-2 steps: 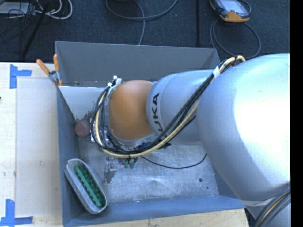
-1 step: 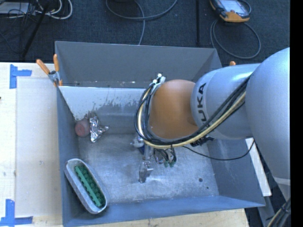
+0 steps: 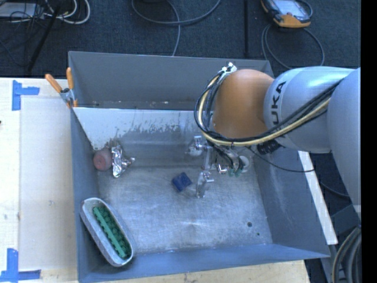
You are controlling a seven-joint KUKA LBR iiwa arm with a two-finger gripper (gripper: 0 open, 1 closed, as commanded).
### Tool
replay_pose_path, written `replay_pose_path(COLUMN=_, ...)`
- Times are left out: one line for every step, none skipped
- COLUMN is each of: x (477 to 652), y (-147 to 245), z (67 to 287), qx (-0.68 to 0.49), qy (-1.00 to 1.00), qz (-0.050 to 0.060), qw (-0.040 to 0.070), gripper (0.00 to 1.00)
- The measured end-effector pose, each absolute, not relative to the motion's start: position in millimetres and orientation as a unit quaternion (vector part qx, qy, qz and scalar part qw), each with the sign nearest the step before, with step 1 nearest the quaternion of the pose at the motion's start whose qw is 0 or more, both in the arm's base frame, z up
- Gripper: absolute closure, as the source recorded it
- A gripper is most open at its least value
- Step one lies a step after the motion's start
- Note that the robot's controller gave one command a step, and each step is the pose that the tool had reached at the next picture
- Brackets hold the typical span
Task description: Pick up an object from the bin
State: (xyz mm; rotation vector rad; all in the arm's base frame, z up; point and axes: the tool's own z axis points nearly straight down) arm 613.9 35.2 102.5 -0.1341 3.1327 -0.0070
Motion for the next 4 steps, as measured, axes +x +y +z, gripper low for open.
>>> replay_pose_path(x=618.2, y=77.9, z=72.5, qx=-0.146, qy=0.989, qz=0.0, qw=0.003, gripper=0.0)
replay_pose_path(x=618.8, y=77.6, z=75.1, qx=-0.144, qy=0.99, qz=0.0, qw=0.001, gripper=1.0)
replay_pose_path(x=619.1, y=77.9, z=73.1, qx=-0.143, qy=0.99, qz=0.001, qw=0.004, gripper=0.0)
replay_pose_path(x=619.1, y=77.9, z=75.1, qx=-0.143, qy=0.99, qz=0.001, qw=0.002, gripper=1.0)
